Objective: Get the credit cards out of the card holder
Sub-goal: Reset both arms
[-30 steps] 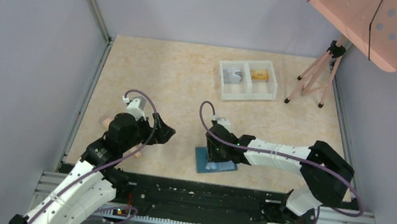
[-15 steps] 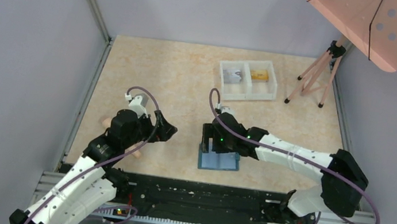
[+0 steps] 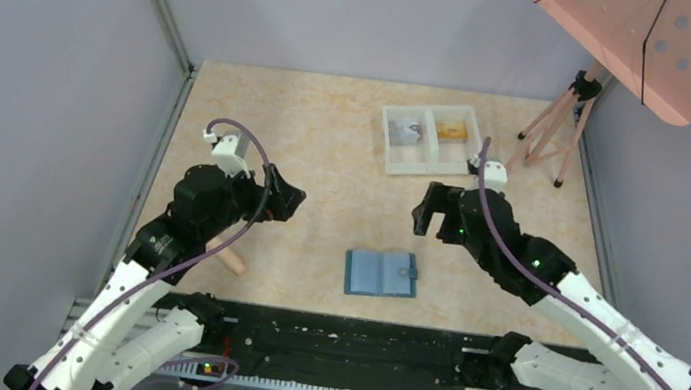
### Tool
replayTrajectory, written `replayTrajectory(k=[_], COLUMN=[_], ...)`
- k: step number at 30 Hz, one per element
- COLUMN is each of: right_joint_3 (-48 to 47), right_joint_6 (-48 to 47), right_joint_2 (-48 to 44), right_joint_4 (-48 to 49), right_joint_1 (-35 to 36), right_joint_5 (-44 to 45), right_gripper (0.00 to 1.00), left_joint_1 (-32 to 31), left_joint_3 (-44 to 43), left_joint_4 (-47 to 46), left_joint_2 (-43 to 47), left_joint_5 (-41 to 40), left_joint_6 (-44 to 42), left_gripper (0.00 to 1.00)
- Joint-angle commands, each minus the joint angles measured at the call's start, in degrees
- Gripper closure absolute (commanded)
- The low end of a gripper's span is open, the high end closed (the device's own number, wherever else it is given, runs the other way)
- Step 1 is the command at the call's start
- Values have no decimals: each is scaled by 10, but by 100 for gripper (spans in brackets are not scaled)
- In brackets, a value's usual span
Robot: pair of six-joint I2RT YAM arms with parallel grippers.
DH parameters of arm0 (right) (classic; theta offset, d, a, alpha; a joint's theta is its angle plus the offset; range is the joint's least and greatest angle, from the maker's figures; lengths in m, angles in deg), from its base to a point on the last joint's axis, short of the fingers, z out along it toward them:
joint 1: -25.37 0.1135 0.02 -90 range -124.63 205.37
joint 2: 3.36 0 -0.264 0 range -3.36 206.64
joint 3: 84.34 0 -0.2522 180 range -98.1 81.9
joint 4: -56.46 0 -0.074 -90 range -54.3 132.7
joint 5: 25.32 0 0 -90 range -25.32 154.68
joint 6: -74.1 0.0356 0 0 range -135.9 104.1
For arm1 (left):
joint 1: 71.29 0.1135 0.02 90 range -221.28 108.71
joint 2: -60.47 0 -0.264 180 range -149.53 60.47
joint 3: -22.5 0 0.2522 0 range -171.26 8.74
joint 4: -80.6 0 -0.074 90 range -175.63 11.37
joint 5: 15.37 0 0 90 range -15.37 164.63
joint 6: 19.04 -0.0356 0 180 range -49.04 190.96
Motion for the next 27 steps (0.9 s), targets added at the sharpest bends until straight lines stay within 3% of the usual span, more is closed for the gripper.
replayTrajectory(k=[1,10,27], right_joint_3=[-37,-25,-2], right_joint_6=[46,109,137], right_joint_2=[-63,-168,-184], right_joint_4=[-73,-123,-129], right_joint_1=[-1,-1,0], right_joint_5=[75,116,85], right_gripper=[1,1,1], left_joint_1=[0,0,0], left_joint_3=[-31,-12,-2], left_joint_4=[16,-2,3], left_joint_2=[17,83,103], left_joint_5=[-35,-53,-45], left_joint_6=[-29,-32,-25], left_gripper=[1,1,1])
